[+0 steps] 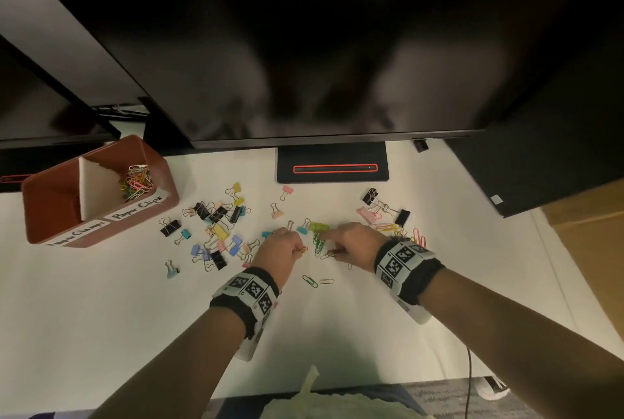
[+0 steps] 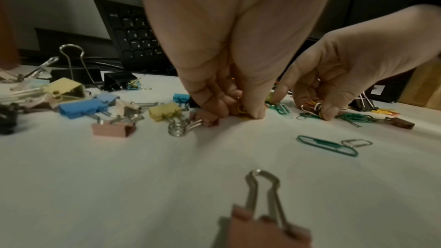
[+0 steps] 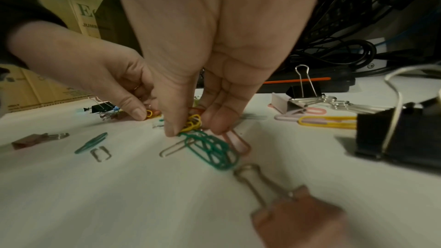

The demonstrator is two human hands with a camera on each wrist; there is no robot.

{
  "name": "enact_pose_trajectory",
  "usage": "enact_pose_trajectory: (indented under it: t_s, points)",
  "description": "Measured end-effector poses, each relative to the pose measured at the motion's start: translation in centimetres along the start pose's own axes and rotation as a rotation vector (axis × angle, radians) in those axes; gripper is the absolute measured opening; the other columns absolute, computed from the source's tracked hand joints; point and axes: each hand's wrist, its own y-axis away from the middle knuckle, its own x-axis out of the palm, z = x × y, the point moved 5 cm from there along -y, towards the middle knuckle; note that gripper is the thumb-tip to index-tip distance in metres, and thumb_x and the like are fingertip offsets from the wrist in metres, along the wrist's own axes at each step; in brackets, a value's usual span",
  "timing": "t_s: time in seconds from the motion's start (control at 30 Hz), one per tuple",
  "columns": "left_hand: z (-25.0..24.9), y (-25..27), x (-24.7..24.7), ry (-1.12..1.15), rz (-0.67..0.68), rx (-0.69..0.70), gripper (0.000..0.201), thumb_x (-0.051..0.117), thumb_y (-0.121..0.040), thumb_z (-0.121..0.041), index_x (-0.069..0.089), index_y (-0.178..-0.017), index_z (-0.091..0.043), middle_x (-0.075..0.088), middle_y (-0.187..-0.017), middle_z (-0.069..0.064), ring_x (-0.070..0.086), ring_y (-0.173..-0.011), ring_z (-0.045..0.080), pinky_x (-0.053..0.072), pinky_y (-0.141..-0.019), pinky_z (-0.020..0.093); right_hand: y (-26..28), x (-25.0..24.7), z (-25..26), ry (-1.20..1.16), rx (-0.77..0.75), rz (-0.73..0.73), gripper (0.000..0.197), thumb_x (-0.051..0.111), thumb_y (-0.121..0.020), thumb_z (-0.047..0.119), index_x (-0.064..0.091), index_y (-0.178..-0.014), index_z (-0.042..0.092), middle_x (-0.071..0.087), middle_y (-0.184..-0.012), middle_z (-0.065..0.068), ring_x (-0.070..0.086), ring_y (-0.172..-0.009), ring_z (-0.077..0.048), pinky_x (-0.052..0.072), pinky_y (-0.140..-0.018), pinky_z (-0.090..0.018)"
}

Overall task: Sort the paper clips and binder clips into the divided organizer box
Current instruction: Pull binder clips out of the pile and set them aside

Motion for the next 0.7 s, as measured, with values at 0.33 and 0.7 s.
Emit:
enact_pose_trajectory:
  t_s: [0.33, 0.7]
  points:
    - [0.08, -0.25, -0.03, -0.033, 0.033, 0.001, 0.015, 0.054, -0.090, -0.014, 0.059, -0.103, -0.009, 0.057, -0.106, 0.008, 0.054, -0.099, 0.021, 0.047, -0.088, 0.031, -0.40, 0.40, -0.20, -0.012, 0.019, -0.113, 0.021, 0.055, -0.089, 0.015, 0.063, -0.108, 0.010, 0.053, -0.105, -0.013, 0.056, -0.098, -0.032, 0.047, -0.085, -0.036]
    - [-0.06, -0.48, 0.15, -0.055, 0.127, 0.081, 0.014, 0.052, -0.091, -0.012, 0.057, -0.103, -0.008, 0.058, -0.105, 0.008, 0.054, -0.096, 0.020, 0.043, -0.082, 0.026, 0.07, 0.58, -0.76, -0.099, 0.084, -0.198, 0.018, 0.058, -0.087, 0.014, 0.058, -0.105, 0.010, 0.063, -0.102, -0.013, 0.054, -0.097, -0.028, 0.043, -0.082, -0.032]
